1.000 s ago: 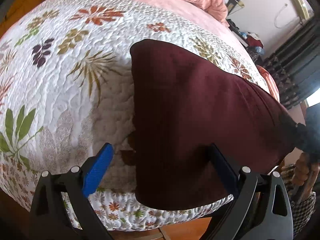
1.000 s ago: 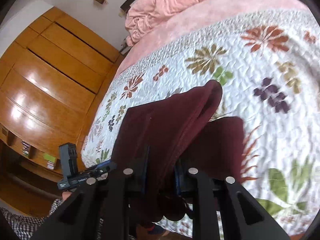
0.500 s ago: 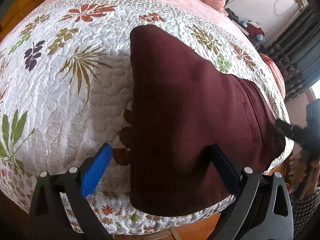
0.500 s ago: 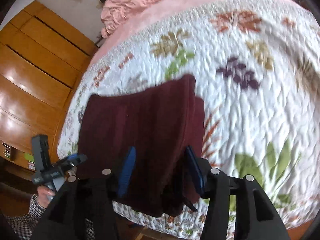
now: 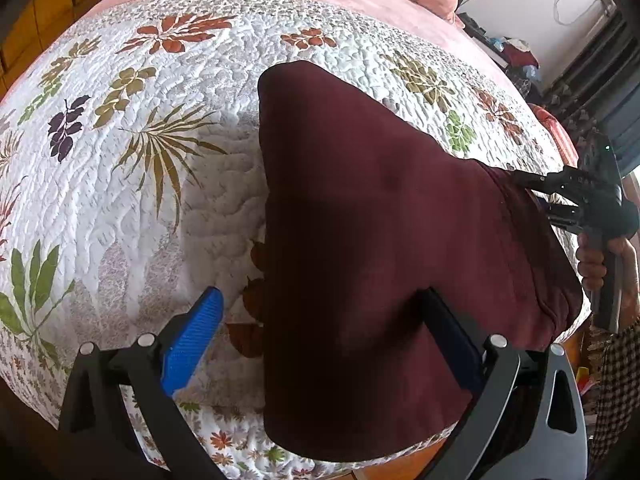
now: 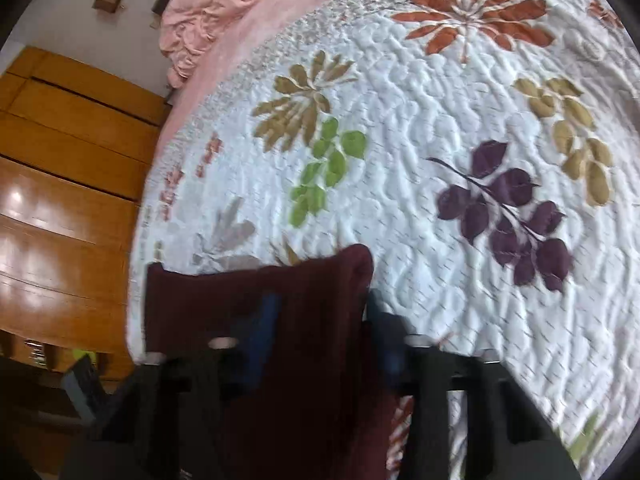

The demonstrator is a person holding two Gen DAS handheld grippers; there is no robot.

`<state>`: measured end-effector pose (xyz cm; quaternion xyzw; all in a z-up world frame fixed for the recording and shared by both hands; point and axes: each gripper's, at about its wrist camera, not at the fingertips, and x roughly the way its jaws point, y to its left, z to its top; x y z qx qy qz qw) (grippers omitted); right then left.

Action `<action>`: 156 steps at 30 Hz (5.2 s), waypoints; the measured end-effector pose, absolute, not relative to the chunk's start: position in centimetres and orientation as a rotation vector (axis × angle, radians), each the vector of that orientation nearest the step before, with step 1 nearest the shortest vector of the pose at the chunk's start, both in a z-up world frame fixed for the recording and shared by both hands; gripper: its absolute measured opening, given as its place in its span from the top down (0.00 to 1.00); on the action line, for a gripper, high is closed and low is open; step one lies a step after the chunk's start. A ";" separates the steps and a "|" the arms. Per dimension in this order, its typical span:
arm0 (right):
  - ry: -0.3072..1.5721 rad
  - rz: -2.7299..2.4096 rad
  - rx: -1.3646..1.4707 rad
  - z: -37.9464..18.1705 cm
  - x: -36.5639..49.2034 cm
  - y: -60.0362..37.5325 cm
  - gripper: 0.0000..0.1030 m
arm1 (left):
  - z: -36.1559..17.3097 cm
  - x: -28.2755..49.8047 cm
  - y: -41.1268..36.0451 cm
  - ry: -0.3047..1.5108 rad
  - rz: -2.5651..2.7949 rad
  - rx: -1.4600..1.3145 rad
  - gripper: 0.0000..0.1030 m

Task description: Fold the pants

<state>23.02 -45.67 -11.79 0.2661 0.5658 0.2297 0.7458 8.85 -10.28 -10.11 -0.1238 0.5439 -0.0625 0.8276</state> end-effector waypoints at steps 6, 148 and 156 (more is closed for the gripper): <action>1.163 0.479 0.546 -9.5 22.2 -46.2 0.91 | -10.7 9.1 -10.1 1.164 -0.140 -0.289 0.02; 1.187 0.544 0.641 -13.0 27.1 -41.8 0.49 | -11.2 23.6 -5.5 1.064 -0.390 -0.528 0.58; 1.125 0.438 0.558 -12.2 24.0 -43.0 0.15 | -10.3 21.1 -5.5 1.015 -0.188 -0.322 0.09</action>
